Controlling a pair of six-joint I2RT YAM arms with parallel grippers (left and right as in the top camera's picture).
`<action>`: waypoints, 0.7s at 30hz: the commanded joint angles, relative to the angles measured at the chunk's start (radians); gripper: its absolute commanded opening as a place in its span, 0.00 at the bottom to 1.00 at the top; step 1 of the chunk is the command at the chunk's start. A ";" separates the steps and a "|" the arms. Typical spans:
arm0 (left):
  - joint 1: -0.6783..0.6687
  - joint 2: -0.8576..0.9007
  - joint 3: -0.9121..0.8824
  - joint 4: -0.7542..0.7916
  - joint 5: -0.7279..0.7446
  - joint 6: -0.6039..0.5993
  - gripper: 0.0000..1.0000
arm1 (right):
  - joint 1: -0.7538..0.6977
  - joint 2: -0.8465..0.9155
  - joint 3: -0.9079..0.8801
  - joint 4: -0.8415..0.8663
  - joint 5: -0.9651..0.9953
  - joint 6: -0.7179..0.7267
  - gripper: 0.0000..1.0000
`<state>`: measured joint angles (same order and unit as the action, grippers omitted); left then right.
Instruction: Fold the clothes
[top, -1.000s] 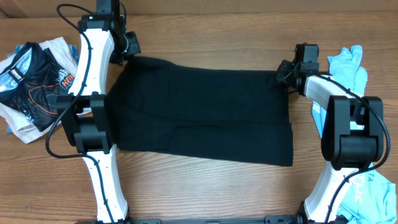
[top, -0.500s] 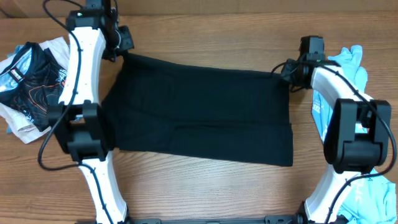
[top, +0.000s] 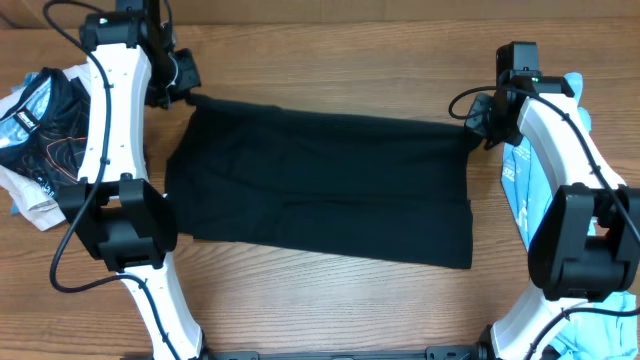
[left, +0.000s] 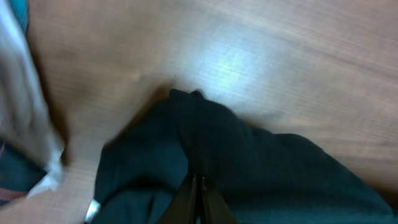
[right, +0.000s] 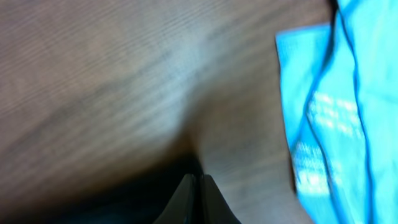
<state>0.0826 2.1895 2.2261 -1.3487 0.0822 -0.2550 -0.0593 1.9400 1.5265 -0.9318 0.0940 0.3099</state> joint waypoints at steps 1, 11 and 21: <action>0.010 -0.058 0.011 -0.065 -0.008 0.030 0.04 | -0.017 -0.057 0.027 -0.053 0.039 -0.003 0.04; 0.011 -0.058 0.009 -0.253 -0.012 0.050 0.04 | -0.017 -0.059 0.027 -0.269 -0.045 -0.004 0.04; 0.010 -0.058 -0.005 -0.341 -0.012 0.070 0.04 | -0.017 -0.059 0.027 -0.427 -0.097 -0.004 0.04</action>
<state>0.0860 2.1674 2.2261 -1.6840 0.0811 -0.2245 -0.0666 1.9171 1.5276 -1.3396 0.0151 0.3103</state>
